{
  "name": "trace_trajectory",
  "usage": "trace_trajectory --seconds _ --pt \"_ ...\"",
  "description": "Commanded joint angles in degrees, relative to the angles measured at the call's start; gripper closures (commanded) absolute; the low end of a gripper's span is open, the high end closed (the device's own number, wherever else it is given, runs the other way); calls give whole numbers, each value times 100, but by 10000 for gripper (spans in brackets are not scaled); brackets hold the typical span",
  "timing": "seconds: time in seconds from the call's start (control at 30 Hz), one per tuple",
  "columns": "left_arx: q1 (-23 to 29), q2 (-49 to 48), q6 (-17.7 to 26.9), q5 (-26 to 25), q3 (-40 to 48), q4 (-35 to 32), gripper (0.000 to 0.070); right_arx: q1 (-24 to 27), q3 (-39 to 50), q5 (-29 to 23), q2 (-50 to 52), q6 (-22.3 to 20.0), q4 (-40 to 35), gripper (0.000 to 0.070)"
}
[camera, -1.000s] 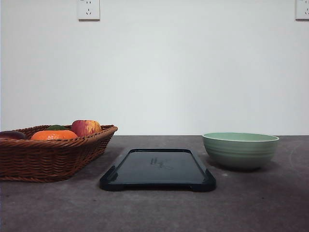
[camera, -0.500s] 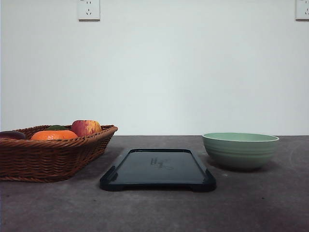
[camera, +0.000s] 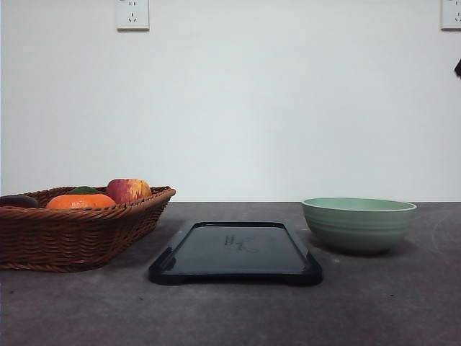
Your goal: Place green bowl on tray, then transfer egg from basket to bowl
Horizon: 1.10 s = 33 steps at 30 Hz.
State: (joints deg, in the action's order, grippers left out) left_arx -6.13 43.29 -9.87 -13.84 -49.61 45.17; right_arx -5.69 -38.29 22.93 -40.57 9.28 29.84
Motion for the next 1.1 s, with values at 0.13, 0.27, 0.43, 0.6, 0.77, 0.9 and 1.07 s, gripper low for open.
trace_trajectory --seconds 0.13,0.27,0.43,0.6,0.77,0.9,1.07 --pt "-4 348 535 -44 -240 -69 589 -22 -170 119 -175 -859 60 643" --pt "-4 349 535 -44 -240 -134 281 -20 -170 102 -163 -891 38 325" --pt "-7 350 529 -44 -240 -141 272 -20 -173 75 -171 -631 29 312" --pt "-4 351 455 -42 -240 -149 272 -20 -406 -231 -494 115 185 314" --pt "-7 351 441 -42 -240 -149 272 -16 -1091 -344 -1293 510 777 316" --pt "-5 351 444 -42 -240 -151 272 -16 -1659 -346 -2024 512 1112 317" --pt "-7 351 444 -42 -240 -160 273 -16 -2175 -348 -2882 512 1141 318"
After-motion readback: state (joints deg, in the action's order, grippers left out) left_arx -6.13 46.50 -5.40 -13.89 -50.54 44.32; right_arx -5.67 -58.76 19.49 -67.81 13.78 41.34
